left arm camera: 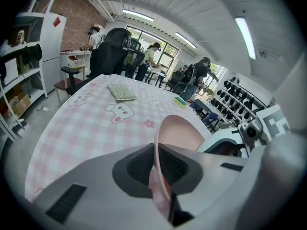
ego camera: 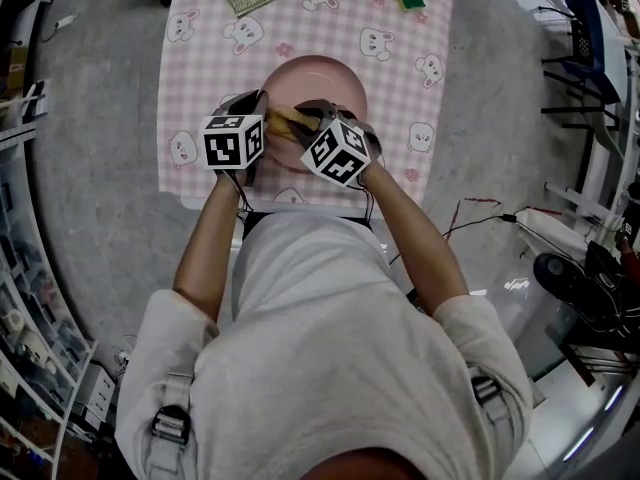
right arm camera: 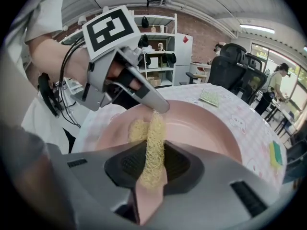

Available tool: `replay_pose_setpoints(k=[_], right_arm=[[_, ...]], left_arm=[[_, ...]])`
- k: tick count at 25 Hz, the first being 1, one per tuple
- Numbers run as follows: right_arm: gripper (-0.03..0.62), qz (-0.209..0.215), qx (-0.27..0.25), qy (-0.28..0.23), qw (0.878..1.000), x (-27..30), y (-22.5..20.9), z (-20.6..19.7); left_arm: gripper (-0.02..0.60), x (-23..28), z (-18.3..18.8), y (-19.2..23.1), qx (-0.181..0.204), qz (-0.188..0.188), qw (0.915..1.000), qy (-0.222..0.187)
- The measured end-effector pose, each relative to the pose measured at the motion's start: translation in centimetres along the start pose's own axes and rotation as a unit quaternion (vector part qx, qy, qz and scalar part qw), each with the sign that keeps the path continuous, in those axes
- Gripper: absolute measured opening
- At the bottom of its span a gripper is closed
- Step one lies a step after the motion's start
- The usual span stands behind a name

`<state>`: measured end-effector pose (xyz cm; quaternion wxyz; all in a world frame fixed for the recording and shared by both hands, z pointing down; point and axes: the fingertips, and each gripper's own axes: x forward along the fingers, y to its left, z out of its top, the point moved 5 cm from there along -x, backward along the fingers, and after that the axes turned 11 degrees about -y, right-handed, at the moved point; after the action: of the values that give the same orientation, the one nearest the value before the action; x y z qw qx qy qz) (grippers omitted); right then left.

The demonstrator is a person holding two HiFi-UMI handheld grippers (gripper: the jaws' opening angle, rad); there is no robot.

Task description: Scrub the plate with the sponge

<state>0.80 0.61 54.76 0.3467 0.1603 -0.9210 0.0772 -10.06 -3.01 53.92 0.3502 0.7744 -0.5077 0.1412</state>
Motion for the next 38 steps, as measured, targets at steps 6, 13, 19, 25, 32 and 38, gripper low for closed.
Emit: replay_pose_setpoints(k=[6, 13, 19, 25, 32, 38], right_arm=[[0.089, 0.053, -0.020, 0.029, 0.998, -0.7, 3.2, -1.6], [0.089, 0.082, -0.027, 0.079, 0.993, -1.8, 4.7, -4.6], [0.089, 0.074, -0.029, 0.107, 0.991, -3.0, 4.1, -6.0], [0.089, 0.040, 0.010, 0.115, 0.992, -3.9, 2.0, -7.0], [0.089, -0.015, 0.030, 0.120, 0.992, -5.4, -1.0, -8.0], [0.089, -0.060, 0.027, 0.129, 0.989, -5.8, -3.7, -8.1]], left_arm=[[0.032, -0.1, -0.3, -0.3, -0.002, 0.003, 1.0000, -0.001], [0.032, 0.3, -0.7, -0.6, -0.011, 0.002, 0.9999, 0.001], [0.029, -0.3, -1.1, -0.5, -0.010, 0.000, 0.9999, 0.004], [0.028, -0.6, -1.4, 0.0, -0.012, 0.001, 0.9999, 0.009], [0.028, -0.9, -1.9, 0.0, -0.018, 0.006, 0.9998, 0.011], [0.028, -0.7, -2.0, 0.1, -0.023, 0.009, 0.9996, 0.012]])
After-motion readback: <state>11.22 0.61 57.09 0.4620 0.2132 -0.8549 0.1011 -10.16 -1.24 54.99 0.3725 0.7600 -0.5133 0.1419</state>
